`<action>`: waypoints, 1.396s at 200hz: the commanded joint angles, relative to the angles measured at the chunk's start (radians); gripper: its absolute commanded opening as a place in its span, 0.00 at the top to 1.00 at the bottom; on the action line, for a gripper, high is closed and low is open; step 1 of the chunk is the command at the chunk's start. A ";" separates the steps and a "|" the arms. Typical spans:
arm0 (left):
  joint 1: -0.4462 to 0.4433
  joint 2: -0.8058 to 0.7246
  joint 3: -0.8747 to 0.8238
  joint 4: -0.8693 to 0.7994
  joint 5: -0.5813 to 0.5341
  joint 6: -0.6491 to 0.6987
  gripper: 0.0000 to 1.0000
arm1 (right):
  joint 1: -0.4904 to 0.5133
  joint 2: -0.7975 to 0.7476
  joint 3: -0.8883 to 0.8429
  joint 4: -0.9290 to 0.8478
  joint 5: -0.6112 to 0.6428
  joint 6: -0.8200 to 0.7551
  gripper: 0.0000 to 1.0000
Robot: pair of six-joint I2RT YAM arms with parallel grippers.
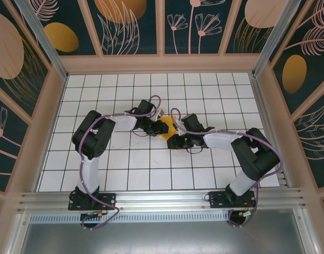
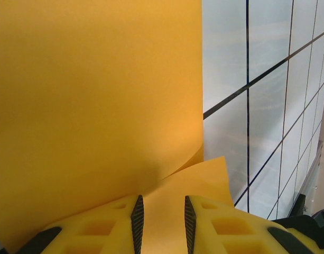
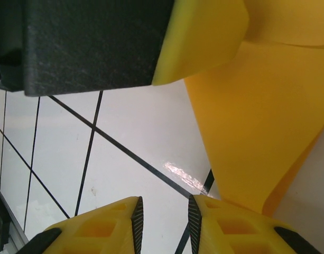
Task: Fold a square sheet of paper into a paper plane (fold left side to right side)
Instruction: Third fold the triangle at the center of the table.
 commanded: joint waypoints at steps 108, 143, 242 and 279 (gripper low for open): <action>0.000 0.046 0.002 -0.077 -0.122 0.040 0.69 | -0.049 0.076 -0.071 0.003 -0.007 0.079 0.77; 0.015 -0.007 0.042 -0.076 -0.099 0.034 0.68 | -0.070 0.079 -0.119 -0.006 -0.022 0.115 0.89; -0.029 -0.215 -0.057 -0.045 -0.074 -0.014 0.69 | -0.070 0.139 -0.124 -0.043 0.007 0.132 1.00; -0.090 -0.186 -0.092 0.022 -0.031 -0.052 0.73 | -0.070 0.149 -0.113 -0.049 0.010 0.131 1.00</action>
